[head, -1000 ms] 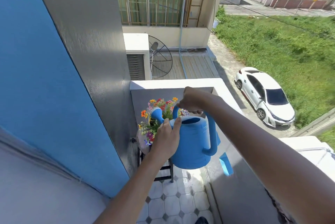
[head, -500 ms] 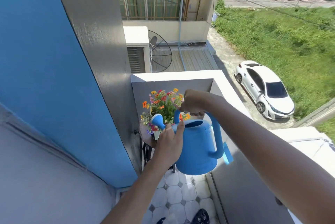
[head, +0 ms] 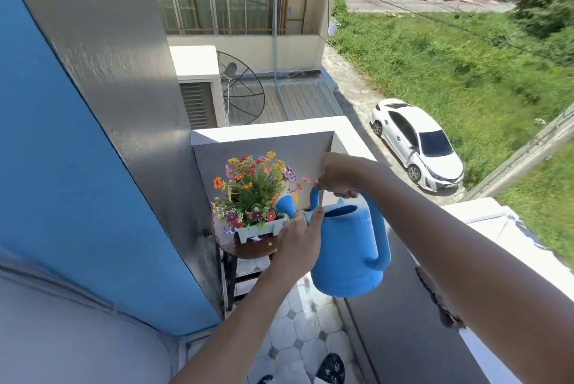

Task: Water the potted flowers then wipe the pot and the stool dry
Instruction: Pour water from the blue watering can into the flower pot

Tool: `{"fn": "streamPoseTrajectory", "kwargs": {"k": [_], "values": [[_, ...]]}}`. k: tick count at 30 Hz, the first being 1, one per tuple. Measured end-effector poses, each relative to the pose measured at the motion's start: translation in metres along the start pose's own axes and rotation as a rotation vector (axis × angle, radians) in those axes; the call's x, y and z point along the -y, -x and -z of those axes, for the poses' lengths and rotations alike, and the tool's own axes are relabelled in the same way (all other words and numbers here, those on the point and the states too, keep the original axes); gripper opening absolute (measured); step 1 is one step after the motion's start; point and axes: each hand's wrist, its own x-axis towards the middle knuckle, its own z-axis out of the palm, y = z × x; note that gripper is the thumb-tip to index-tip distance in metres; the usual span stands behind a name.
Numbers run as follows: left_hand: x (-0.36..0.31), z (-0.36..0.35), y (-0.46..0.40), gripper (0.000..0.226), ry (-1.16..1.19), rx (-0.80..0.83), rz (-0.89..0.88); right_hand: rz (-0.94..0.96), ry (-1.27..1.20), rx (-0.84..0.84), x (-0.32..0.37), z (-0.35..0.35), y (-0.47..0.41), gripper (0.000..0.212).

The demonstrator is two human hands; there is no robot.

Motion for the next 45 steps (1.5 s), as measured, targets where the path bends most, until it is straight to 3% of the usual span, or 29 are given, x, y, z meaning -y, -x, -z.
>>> {"fn": "streamPoseTrajectory", "kwargs": {"k": [2,7,10,18,24,29,36,45], "values": [[-0.001,-0.007,-0.005,0.101,0.001,0.028,0.014,-0.017,0.005,-0.013,-0.008,0.003,0.002,0.028],[-0.008,-0.011,-0.01,0.071,0.017,0.065,-0.007,-0.044,0.034,-0.02,-0.017,0.008,0.004,0.029],[-0.011,-0.012,-0.015,0.065,-0.003,0.066,-0.021,-0.054,0.019,-0.022,-0.021,0.01,-0.001,0.03],[-0.016,-0.012,-0.041,0.084,-0.023,0.031,-0.033,-0.067,0.001,-0.032,-0.024,0.023,-0.018,0.03],[-0.025,-0.006,-0.06,0.071,-0.02,0.04,-0.06,-0.065,-0.002,-0.027,-0.024,0.036,-0.033,0.031],[-0.028,-0.004,-0.077,0.079,-0.023,0.018,-0.069,-0.058,-0.007,-0.027,-0.022,0.045,-0.048,0.033],[-0.03,0.01,-0.095,0.063,-0.002,-0.03,-0.081,-0.011,-0.031,-0.045,-0.008,0.057,-0.067,0.033],[-0.022,0.037,-0.098,0.078,0.018,-0.11,-0.064,0.05,0.009,-0.092,0.023,0.055,-0.081,0.031]]}}
